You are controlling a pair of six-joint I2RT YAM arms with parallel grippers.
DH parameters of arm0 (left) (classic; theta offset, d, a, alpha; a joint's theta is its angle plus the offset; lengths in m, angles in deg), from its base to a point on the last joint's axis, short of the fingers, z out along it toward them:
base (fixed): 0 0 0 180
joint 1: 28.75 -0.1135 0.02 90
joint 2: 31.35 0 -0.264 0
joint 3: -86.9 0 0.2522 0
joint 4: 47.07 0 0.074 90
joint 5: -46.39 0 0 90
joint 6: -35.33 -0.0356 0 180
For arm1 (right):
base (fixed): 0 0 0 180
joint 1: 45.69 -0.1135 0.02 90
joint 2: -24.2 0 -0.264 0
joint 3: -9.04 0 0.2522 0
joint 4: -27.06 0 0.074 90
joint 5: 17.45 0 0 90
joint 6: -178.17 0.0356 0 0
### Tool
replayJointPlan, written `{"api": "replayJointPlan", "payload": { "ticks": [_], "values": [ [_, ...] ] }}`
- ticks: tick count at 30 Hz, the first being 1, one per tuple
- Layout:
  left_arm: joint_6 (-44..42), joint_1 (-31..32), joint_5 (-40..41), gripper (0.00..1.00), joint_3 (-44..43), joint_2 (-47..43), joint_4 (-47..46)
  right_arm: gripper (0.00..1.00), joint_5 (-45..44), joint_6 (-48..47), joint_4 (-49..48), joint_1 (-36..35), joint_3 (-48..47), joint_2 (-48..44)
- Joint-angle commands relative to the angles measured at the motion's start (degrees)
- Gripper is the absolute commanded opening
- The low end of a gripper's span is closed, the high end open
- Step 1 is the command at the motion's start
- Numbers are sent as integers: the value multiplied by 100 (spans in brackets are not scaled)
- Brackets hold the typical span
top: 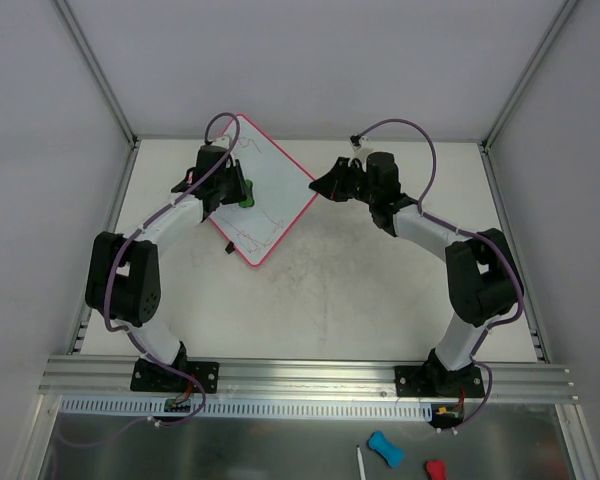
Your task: Erase the whiteboard
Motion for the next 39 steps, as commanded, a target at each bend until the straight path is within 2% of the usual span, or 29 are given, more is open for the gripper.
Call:
{"api": "replayJointPlan", "payload": {
  "ticks": [1, 6, 10, 15, 25, 36, 39],
  "values": [
    [499, -328, -214, 0, 521, -85, 429, 0, 469, -237, 47, -435, -51, -42],
    [911, -1082, -618, 0, 1242, -209, 0, 0, 469, -245, 56, -435, -51, -51],
    [1079, -1471, -1557, 0, 1612, -43, -703, 0, 477, -228, 47, -435, -51, -51],
    [1115, -1401, -2605, 0, 1928, -7, -1800, 0, 495, -228, 47, -443, -69, -34],
    [386, -374, -2307, 0, 2429, -893, -2392, 0, 513, -175, 21, -435, -104, 28],
    [-809, 857, -1727, 0, 2263, -1158, -1708, 0, 530, -131, -6, -435, -122, 37],
    [-854, 1016, -1516, 0, 2122, -1027, -1549, 0, 539, -140, -6, -426, -122, 46]
  ]
}}
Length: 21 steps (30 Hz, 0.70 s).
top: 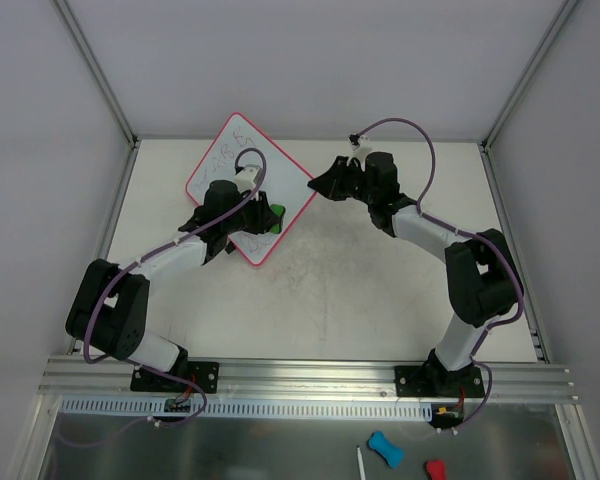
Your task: Erase the whiteboard
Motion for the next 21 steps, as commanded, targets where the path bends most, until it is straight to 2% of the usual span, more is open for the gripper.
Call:
{"api": "replayJointPlan", "payload": {
  "ticks": [1, 8, 21],
  "values": [
    [-369, 329, -5, 0, -134, 226, 508, 0, 589, -147, 128, -367, -115, 76],
    [-677, 619, 521, 0, -309, 165, 745, 0, 589, -146, 119, -376, -98, 59],
    [-282, 716, 776, 0, -740, 24, 754, 0, 581, -129, 93, -376, -54, 50]
  ]
}}
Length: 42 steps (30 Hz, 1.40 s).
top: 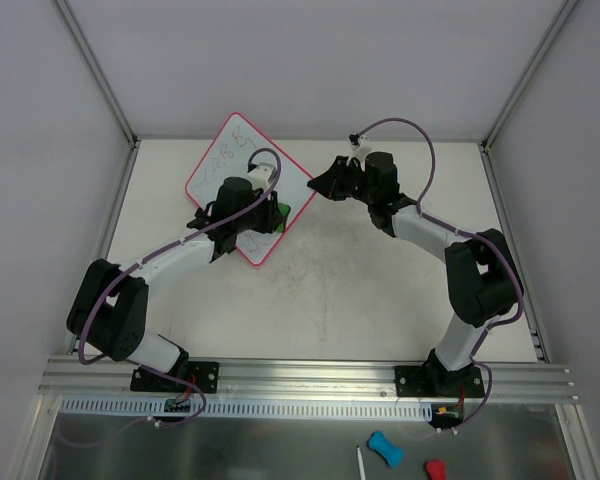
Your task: Erase the whiteboard
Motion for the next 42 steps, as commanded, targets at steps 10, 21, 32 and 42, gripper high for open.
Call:
{"api": "replayJointPlan", "payload": {
  "ticks": [10, 21, 32, 42],
  "values": [
    [544, -527, -99, 0, -67, -272, 42, 0, 587, -89, 64, -384, -19, 54],
    [1467, -1574, -328, 0, 847, -623, -318, 21, 605, 7, -50, -384, -10, 90],
    [1661, -1785, -319, 0, 1252, -1792, -547, 62, 613, 192, -279, -332, 113, 54],
    [2161, -2136, -73, 0, 1375, -1943, -134, 71, 728, 1122, -1481, -191, 605, 204]
  ]
}}
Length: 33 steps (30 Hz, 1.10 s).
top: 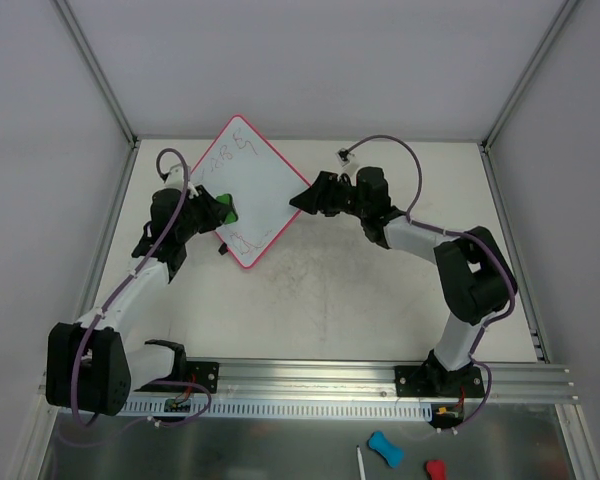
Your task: Erase the whiteboard
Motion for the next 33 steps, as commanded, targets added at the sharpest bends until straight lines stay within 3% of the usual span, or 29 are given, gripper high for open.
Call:
{"api": "replayJointPlan", "payload": {
  "ticks": [1, 6, 16, 19, 26, 29, 33],
  "values": [
    [387, -196, 139, 0, 158, -109, 124, 72, 98, 535, -982, 62, 140, 127],
    [572, -512, 87, 0, 325, -39, 177, 67, 63, 975, -1711, 62, 289, 338],
    [677, -838, -81, 0, 395, 146, 168, 59, -139, 1019, -1853, -60, 272, 435],
    [721, -996, -186, 0, 378, 260, 168, 49, -201, 1011, -1844, -104, 263, 453],
    [721, -1110, -362, 0, 255, 708, 151, 10, -210, 1019, -1836, -148, 219, 514],
    [713, -1110, -388, 0, 228, 831, 63, 0, -218, 993, -1827, -148, 228, 514],
    [686, -1128, -406, 0, 123, 1033, -86, 0, -289, 923, -1818, -166, 298, 427]
  ]
}}
